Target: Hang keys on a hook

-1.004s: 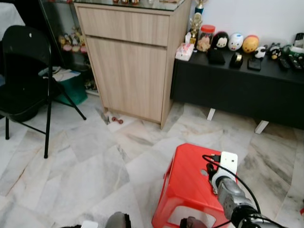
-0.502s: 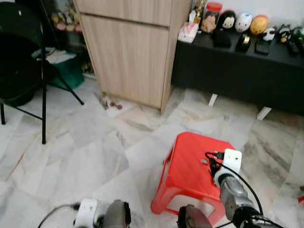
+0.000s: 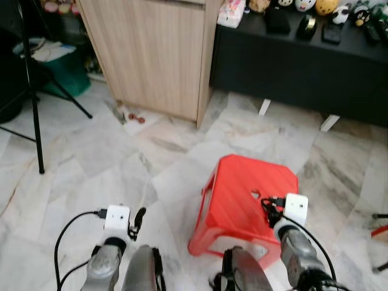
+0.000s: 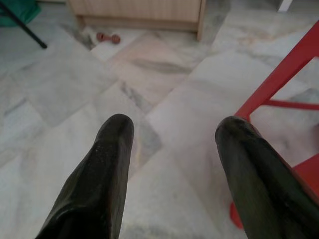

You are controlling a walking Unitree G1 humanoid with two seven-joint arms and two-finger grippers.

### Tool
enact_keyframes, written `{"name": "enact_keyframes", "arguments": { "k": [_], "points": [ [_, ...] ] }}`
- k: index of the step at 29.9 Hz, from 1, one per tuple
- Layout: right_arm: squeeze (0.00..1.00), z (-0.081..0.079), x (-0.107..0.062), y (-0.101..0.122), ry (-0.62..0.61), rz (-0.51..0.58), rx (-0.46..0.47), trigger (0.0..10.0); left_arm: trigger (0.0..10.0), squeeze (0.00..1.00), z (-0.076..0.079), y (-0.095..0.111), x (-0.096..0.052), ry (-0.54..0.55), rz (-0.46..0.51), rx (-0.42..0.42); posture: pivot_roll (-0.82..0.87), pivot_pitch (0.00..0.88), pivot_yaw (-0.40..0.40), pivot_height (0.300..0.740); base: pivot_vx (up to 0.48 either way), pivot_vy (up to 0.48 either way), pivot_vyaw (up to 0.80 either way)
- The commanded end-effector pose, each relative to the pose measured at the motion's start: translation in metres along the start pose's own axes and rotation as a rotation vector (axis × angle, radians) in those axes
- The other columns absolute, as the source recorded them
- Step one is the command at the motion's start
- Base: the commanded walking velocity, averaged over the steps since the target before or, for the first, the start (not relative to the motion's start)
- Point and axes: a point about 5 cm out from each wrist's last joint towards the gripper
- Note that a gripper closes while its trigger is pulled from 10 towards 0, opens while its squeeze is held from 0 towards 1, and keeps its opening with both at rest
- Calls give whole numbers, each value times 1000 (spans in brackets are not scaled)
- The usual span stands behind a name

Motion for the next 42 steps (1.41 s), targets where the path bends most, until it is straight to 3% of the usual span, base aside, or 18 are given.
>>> {"name": "enact_keyframes", "arguments": {
  "k": [1,16,26,42],
  "points": [
    [0,4,-3,-11,-3,-50,-10,10000,10000,0,5,-4,-5,-19,-23,-9,32,289,-60,629,0,0,0],
    [0,4,5,15,46,7,-60,10000,10000,0,12,12,-12,-36,2,-8,46,288,-68,629,0,0,0],
    [0,2,5,10,67,-39,-91,10000,10000,0,13,14,-17,-48,-29,-20,43,302,-75,629,0,0,0],
    [0,12,4,5,21,-68,-100,10000,10000,0,17,13,-18,-59,-49,-23,31,314,-81,629,0,0,0]
  ]
}}
Point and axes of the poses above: a point about 5 cm out from each wrist's last joint towards the gripper, its own x axis pointing out of the wrist towards the gripper, its own y axis along the axis of the wrist's last joint, z = x × y, and after that the axes turned 5 degrees about -x, right-handed
